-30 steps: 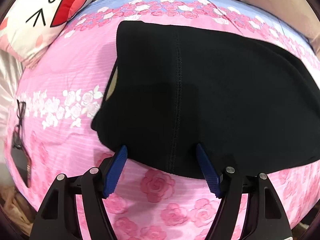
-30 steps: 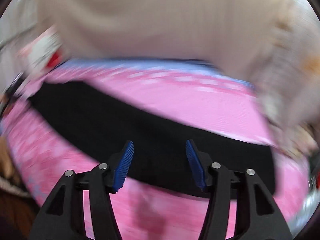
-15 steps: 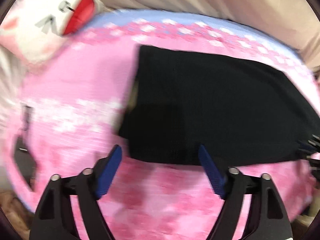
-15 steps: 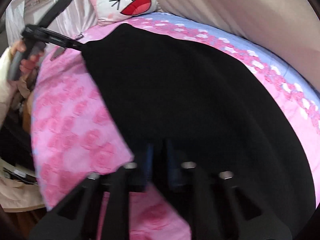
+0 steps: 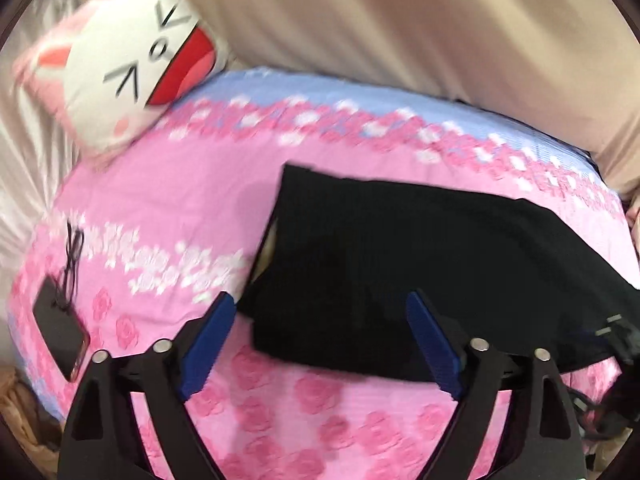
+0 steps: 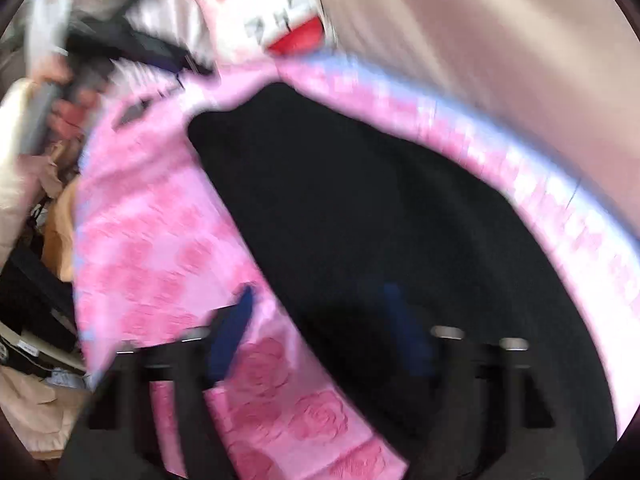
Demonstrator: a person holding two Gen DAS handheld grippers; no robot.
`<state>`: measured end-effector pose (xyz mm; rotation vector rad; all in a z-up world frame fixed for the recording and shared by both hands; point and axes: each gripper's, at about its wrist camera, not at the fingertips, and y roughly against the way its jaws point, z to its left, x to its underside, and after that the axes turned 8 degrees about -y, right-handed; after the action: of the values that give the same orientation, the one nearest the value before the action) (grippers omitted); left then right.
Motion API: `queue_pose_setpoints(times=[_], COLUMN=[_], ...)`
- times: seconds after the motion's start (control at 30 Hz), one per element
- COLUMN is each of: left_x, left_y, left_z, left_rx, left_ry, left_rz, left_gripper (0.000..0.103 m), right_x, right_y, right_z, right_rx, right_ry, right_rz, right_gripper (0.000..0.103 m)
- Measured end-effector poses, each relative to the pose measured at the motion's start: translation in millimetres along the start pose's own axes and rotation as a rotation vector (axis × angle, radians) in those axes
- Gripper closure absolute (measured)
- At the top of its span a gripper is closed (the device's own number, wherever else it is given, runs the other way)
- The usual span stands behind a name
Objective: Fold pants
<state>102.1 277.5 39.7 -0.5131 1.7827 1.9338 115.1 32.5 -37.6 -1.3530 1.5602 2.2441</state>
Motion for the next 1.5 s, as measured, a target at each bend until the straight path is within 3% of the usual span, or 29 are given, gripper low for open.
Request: queue_pose_setpoints(times=[0.03, 0.07, 0.1, 0.13, 0.23, 0.33, 0.4, 0.5, 0.53, 0.57, 0.6, 0.63, 0.7, 0.73, 0.77, 0.9, 0.97, 1.07, 1.13, 1.2, 1.3, 1.37, 1.5], left_x=[-2.5, -3.0, -3.9, -3.4, -7.0, -12.6, -14.5, -7.5, 0.8, 8.1, 14.6, 22.1, 28.2, 30.5, 31.8, 28.3, 26.9, 27.9, 27.6, 26.9, 24.7, 19.6, 1.1], left_y=[-0.9, -1.6, -4.9, -9.0, -23.5, -33.5, -42.3, -68.4, -83.4, -93.9, -98.5, -97.0, -93.7, -91.0, -89.2, -90.1, -88.7, -89.4, -90.9, -90.6, -77.6, -53.9, -21.0], left_z=[-7.6, -12.6, -16.2, -18.3, -21.7, -31.4, -40.8, -41.6, -32.7, -24.7, -15.2, -1.8, 13.8, 17.8, 19.3, 20.9, 14.9, 15.6, 19.6, 22.0, 19.5, 14.9, -14.1], left_rx=[-0.011, -0.018, -0.024, -0.031, -0.026, -0.02, -0.064, -0.14, -0.175, -0.198, -0.177, -0.126, -0.083, -0.135, -0.14, -0.116, -0.15, -0.155, -0.132, -0.116, -0.107, -0.109, -0.024], left_ry=[-0.014, -0.021, -0.024, -0.026, -0.027, -0.041, -0.069, -0.106, -0.1, -0.098, -0.094, -0.08, -0.052, -0.08, -0.099, -0.089, -0.107, -0.104, -0.084, -0.066, -0.032, -0.002, 0.05], left_rz=[-0.006, -0.008, -0.003, 0.005, 0.028, 0.035, 0.044, 0.103, 0.149, 0.178, 0.158, 0.124, 0.135, 0.14, 0.139, 0.147, 0.142, 0.147, 0.154, 0.156, 0.135, 0.062, -0.054], left_gripper=[0.016, 0.016, 0.016, 0.017, 0.017, 0.017, 0.016, 0.016, 0.016, 0.007, 0.005, 0.005, 0.005, 0.005, 0.005, 0.005, 0.005, 0.005, 0.005, 0.005, 0.006, 0.008, 0.006], right_x=[1.6, 3.5, 3.4, 1.8, 2.7, 16.2, 18.8, 14.8, 12.6, 9.7, 8.2, 8.1, 8.9, 8.0, 1.7, -37.6, -63.9, -92.4, -103.8, -104.7, -69.8, -21.6, 79.2], right_y=[-14.3, -13.4, -10.8, -5.8, -3.2, -20.5, -14.1, 28.3, 42.6, 58.5, 69.4, 78.8, 88.9, 89.1, 85.2, 43.9, -0.1, -57.5, -56.4, -29.5, 36.3, 84.5, 135.9], right_z=[-6.7, -7.5, -6.9, -8.1, 1.5, 27.7, 40.7, 24.8, 15.5, -0.2, -14.8, -29.6, -61.6, -73.8, -85.1, -98.7, -102.3, -116.4, -126.4, -136.0, -151.5, -171.0, -212.5], right_rx=[-0.013, -0.023, -0.025, -0.049, -0.109, -0.263, -0.225, -0.276, -0.249, -0.191, -0.142, -0.091, 0.045, 0.088, 0.112, 0.051, 0.014, 0.031, 0.021, 0.052, 0.11, 0.148, 0.323], right_ry=[-0.037, -0.049, -0.056, -0.078, -0.118, -0.13, -0.082, -0.12, -0.135, -0.151, -0.165, -0.181, -0.211, -0.222, -0.221, -0.209, -0.219, -0.235, -0.279, -0.317, -0.353, -0.416, -0.53], right_rz=[0.043, 0.015, 0.015, 0.012, 0.031, 0.087, 0.036, -0.051, -0.082, -0.109, -0.126, -0.14, -0.132, -0.111, -0.093, -0.074, -0.038, 0.014, -0.024, -0.092, -0.204, -0.255, -0.196], right_gripper=[0.068, 0.071, 0.09, 0.095, 0.096, 0.098, 0.095, 0.09, 0.087, 0.078, 0.065, 0.059, 0.057, 0.057, 0.057, 0.059, 0.06, 0.063, 0.068, 0.068, 0.061, 0.057, 0.057])
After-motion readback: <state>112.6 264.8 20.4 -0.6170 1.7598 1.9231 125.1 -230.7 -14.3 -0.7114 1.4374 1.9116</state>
